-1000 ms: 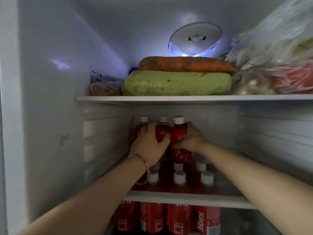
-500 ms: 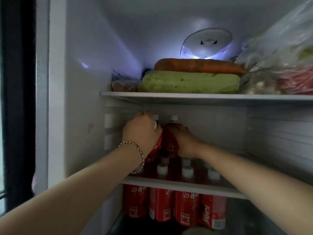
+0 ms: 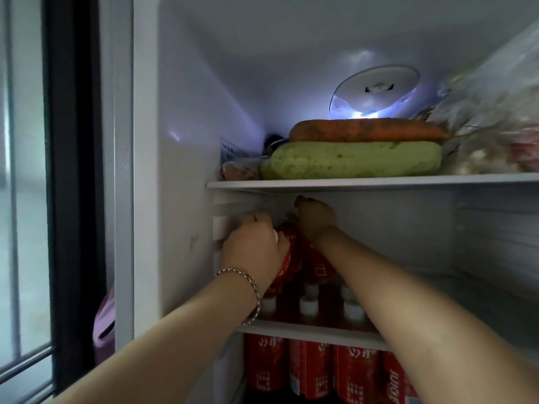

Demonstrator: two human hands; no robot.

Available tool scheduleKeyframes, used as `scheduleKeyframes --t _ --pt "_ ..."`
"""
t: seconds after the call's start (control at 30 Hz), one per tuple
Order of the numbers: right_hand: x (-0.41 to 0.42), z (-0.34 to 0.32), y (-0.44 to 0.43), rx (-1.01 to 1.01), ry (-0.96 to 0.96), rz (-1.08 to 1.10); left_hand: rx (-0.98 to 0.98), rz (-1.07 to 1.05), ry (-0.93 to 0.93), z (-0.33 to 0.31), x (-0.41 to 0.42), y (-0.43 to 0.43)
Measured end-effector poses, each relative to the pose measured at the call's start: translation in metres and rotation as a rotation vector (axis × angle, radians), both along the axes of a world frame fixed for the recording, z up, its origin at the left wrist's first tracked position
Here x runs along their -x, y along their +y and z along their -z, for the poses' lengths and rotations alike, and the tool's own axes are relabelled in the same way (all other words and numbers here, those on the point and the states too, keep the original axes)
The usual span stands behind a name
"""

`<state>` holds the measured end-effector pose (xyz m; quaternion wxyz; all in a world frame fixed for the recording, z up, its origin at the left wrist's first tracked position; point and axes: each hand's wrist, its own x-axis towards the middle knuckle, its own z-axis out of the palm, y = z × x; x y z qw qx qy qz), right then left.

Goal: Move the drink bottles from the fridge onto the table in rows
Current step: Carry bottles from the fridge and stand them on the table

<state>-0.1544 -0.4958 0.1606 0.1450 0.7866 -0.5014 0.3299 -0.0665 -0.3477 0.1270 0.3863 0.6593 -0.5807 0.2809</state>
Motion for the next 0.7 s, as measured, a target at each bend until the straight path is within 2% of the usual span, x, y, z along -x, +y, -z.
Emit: scheduleKeyframes --t 0.13,0.23,0.47,0.7 --pt "-0.012 -0.011 0.006 0.027 0.336 -0.014 -0.013 -0.008 -0.002 -0.001 0.000 -0.001" --pt "-0.015 -0.016 0.006 -0.024 0.484 0.058 -0.006 0.002 0.017 0.000 0.000 0.000" --pt "-0.015 -0.014 0.014 -0.012 0.392 0.002 0.032 0.016 0.053 0.003 -0.002 0.002" --pt "-0.018 -0.021 0.011 -0.121 0.442 0.055 0.025 0.019 0.067 0.002 -0.002 0.002"
